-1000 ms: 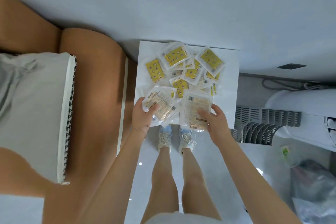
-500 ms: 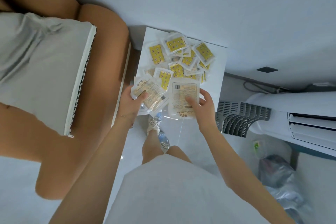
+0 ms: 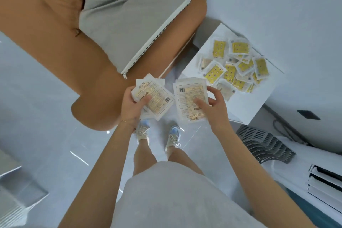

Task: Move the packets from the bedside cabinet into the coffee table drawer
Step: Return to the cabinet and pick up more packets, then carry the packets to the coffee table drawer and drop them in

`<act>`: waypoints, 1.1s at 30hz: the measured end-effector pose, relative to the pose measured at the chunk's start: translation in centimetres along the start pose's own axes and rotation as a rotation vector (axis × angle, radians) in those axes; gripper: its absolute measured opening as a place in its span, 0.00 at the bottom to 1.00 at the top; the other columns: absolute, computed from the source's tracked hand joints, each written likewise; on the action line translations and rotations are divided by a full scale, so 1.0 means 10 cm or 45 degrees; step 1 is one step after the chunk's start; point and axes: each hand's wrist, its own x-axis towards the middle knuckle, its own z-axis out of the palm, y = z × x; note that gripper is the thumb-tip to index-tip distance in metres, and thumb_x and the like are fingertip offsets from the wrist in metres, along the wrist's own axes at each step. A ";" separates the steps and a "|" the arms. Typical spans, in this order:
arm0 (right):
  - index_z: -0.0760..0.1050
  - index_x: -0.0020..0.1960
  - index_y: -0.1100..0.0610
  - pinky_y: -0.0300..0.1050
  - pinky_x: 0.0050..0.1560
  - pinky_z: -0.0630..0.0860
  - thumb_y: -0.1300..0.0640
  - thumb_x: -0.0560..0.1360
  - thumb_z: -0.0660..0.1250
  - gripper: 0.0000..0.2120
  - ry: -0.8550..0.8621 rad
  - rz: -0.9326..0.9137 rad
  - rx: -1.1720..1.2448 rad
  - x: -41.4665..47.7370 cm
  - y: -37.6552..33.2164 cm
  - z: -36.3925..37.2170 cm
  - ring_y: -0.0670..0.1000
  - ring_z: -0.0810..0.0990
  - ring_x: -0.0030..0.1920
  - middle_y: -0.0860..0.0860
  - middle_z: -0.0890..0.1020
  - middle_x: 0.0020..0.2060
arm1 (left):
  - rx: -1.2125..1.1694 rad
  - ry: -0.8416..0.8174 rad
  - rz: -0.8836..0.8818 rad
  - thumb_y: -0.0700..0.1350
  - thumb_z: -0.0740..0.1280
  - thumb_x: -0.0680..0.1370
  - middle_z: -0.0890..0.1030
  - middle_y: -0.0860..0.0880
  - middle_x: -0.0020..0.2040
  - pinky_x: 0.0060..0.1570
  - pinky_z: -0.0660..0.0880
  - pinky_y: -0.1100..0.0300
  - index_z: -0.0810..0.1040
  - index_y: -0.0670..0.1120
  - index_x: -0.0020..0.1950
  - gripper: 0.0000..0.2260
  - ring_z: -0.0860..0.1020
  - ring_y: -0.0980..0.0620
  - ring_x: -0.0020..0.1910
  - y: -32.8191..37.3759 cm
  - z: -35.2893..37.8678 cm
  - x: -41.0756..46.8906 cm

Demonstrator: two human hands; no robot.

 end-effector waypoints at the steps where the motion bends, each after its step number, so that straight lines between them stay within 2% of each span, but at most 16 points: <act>1: 0.71 0.53 0.42 0.43 0.39 0.80 0.62 0.73 0.72 0.18 -0.029 -0.002 -0.028 -0.04 -0.01 0.14 0.49 0.85 0.39 0.48 0.85 0.43 | -0.014 0.035 0.005 0.35 0.71 0.73 0.79 0.51 0.49 0.44 0.79 0.60 0.69 0.47 0.53 0.15 0.79 0.53 0.48 -0.03 -0.17 -0.04; 3: 0.71 0.56 0.46 0.48 0.43 0.81 0.62 0.73 0.72 0.18 -0.102 -0.007 -0.092 -0.13 -0.04 0.44 0.51 0.85 0.41 0.51 0.85 0.45 | -0.051 0.114 0.010 0.35 0.71 0.72 0.79 0.51 0.49 0.45 0.79 0.61 0.69 0.49 0.51 0.15 0.79 0.54 0.48 -0.10 -0.54 -0.11; 6: 0.70 0.63 0.50 0.50 0.47 0.82 0.60 0.73 0.72 0.21 -0.219 -0.041 -0.189 -0.29 -0.10 0.94 0.52 0.85 0.45 0.53 0.85 0.49 | -0.117 0.251 0.002 0.36 0.71 0.73 0.77 0.52 0.50 0.43 0.78 0.66 0.68 0.47 0.54 0.16 0.78 0.56 0.48 -0.24 -1.08 -0.19; 9: 0.69 0.63 0.51 0.48 0.46 0.83 0.59 0.73 0.72 0.22 -0.310 -0.082 -0.239 -0.47 -0.14 1.49 0.52 0.85 0.46 0.50 0.85 0.49 | -0.201 0.366 0.020 0.36 0.71 0.73 0.77 0.53 0.49 0.39 0.77 0.70 0.67 0.46 0.55 0.17 0.77 0.57 0.47 -0.35 -1.63 -0.25; 13: 0.68 0.62 0.51 0.40 0.41 0.82 0.60 0.73 0.72 0.21 -0.417 -0.117 -0.316 -0.77 -0.17 2.36 0.49 0.84 0.46 0.46 0.83 0.48 | -0.319 0.459 0.020 0.35 0.71 0.73 0.77 0.51 0.48 0.39 0.78 0.68 0.67 0.45 0.55 0.17 0.78 0.55 0.46 -0.46 -2.47 -0.37; 17: 0.69 0.64 0.54 0.39 0.40 0.81 0.62 0.73 0.72 0.22 -0.481 -0.160 -0.346 -1.09 -0.10 3.35 0.48 0.84 0.48 0.50 0.83 0.53 | -0.395 0.608 0.024 0.35 0.70 0.74 0.77 0.52 0.47 0.36 0.76 0.71 0.67 0.45 0.54 0.15 0.78 0.57 0.44 -0.57 -3.40 -0.49; 19: 0.69 0.63 0.54 0.40 0.36 0.80 0.61 0.73 0.72 0.22 -0.497 -0.151 -0.328 -1.26 -0.06 3.82 0.45 0.85 0.43 0.47 0.84 0.49 | -0.417 0.686 0.042 0.36 0.70 0.74 0.77 0.54 0.45 0.35 0.75 0.72 0.68 0.47 0.51 0.14 0.77 0.60 0.43 -0.61 -3.86 -0.54; 21: 0.69 0.63 0.51 0.47 0.34 0.82 0.61 0.74 0.72 0.21 -0.533 -0.103 -0.317 -1.44 -0.03 4.22 0.45 0.85 0.40 0.44 0.85 0.42 | -0.471 0.736 0.041 0.36 0.70 0.74 0.77 0.55 0.45 0.35 0.75 0.72 0.68 0.49 0.50 0.14 0.77 0.61 0.42 -0.62 -4.29 -0.59; 23: 0.69 0.64 0.54 0.50 0.35 0.83 0.63 0.74 0.71 0.21 -0.585 -0.060 -0.294 -1.60 -0.02 4.58 0.48 0.85 0.42 0.47 0.85 0.45 | -0.510 0.786 0.035 0.37 0.70 0.74 0.78 0.54 0.47 0.39 0.76 0.69 0.68 0.48 0.53 0.14 0.78 0.59 0.45 -0.66 -4.72 -0.63; 25: 0.69 0.65 0.58 0.47 0.40 0.82 0.65 0.74 0.71 0.22 -0.643 -0.062 -0.323 -1.71 0.01 4.93 0.51 0.85 0.48 0.52 0.84 0.50 | -0.520 0.834 0.033 0.38 0.71 0.74 0.78 0.52 0.49 0.44 0.76 0.65 0.68 0.49 0.53 0.15 0.78 0.55 0.48 -0.71 -5.10 -0.64; 28: 0.69 0.64 0.55 0.60 0.52 0.80 0.61 0.71 0.74 0.25 -0.734 -0.002 -0.323 -1.79 0.06 5.39 0.60 0.82 0.55 0.56 0.83 0.55 | -0.563 0.898 0.057 0.38 0.70 0.74 0.78 0.49 0.51 0.44 0.77 0.64 0.68 0.53 0.50 0.14 0.78 0.54 0.49 -0.75 -5.55 -0.61; 30: 0.68 0.64 0.52 0.64 0.55 0.77 0.57 0.68 0.75 0.28 -0.800 0.045 -0.337 -1.83 0.06 5.68 0.62 0.81 0.57 0.57 0.82 0.56 | -0.623 0.961 0.067 0.37 0.70 0.75 0.78 0.50 0.51 0.42 0.78 0.65 0.68 0.51 0.52 0.14 0.79 0.55 0.47 -0.75 -5.80 -0.58; 32: 0.67 0.65 0.53 0.61 0.53 0.79 0.58 0.69 0.74 0.27 -0.843 0.029 -0.398 -1.85 0.03 5.97 0.61 0.81 0.57 0.57 0.82 0.57 | -0.678 1.032 0.067 0.36 0.69 0.75 0.78 0.52 0.49 0.42 0.78 0.66 0.67 0.48 0.54 0.15 0.79 0.58 0.46 -0.74 -6.03 -0.53; 33: 0.67 0.66 0.54 0.56 0.50 0.81 0.61 0.71 0.73 0.26 -0.858 0.001 -0.440 -1.84 0.00 6.13 0.59 0.82 0.56 0.57 0.82 0.57 | -0.707 1.061 0.067 0.36 0.69 0.75 0.78 0.52 0.49 0.42 0.78 0.66 0.67 0.47 0.55 0.15 0.79 0.58 0.46 -0.73 -6.15 -0.49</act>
